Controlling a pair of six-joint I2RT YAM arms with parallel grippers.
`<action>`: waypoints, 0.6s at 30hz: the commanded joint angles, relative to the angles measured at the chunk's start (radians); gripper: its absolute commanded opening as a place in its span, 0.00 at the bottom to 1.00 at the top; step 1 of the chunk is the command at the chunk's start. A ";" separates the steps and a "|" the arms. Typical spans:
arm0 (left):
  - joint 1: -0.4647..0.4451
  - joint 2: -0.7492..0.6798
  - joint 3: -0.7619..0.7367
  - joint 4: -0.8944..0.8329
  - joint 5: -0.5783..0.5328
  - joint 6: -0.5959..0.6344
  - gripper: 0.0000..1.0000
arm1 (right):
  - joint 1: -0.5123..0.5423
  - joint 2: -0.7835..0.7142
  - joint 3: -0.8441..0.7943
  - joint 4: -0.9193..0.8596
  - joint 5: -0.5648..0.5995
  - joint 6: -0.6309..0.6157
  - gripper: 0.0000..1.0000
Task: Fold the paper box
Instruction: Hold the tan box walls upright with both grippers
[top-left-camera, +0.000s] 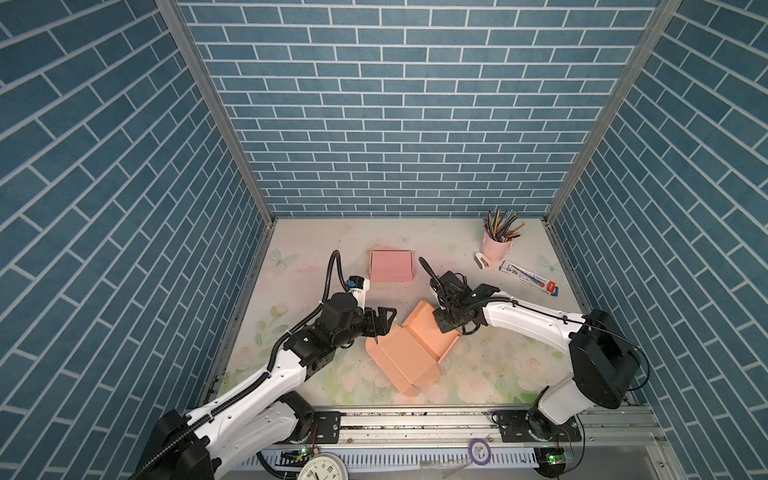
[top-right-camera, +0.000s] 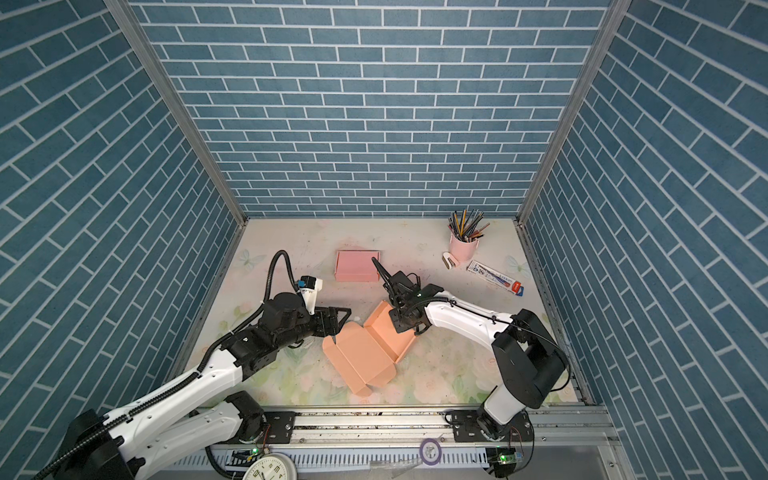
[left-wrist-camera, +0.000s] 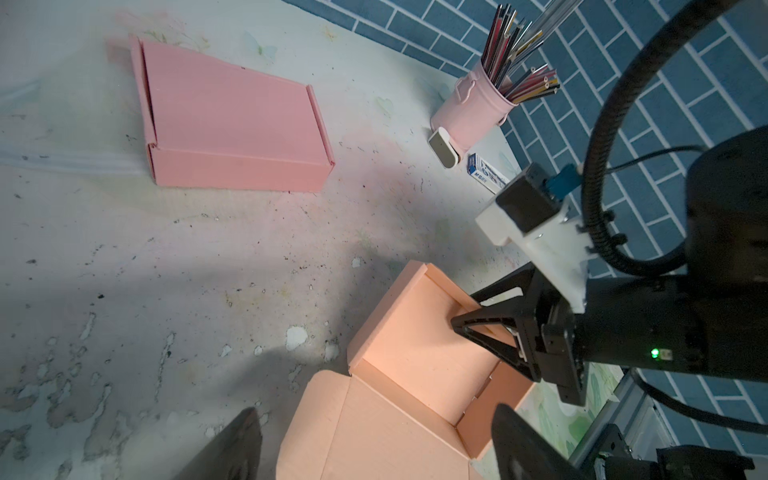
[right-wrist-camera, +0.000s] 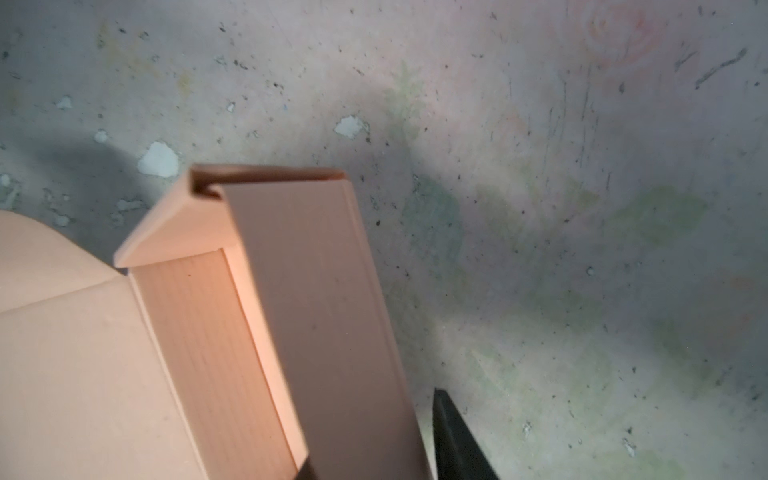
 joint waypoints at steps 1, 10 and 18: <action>0.011 -0.013 0.050 -0.105 -0.012 0.007 0.87 | -0.020 -0.030 -0.037 0.021 -0.025 -0.018 0.33; 0.025 -0.051 0.086 -0.224 -0.031 0.003 0.88 | -0.066 -0.016 -0.111 0.090 -0.063 -0.020 0.34; 0.052 -0.088 0.106 -0.276 0.045 -0.037 0.87 | -0.081 0.031 -0.110 0.100 -0.051 -0.051 0.34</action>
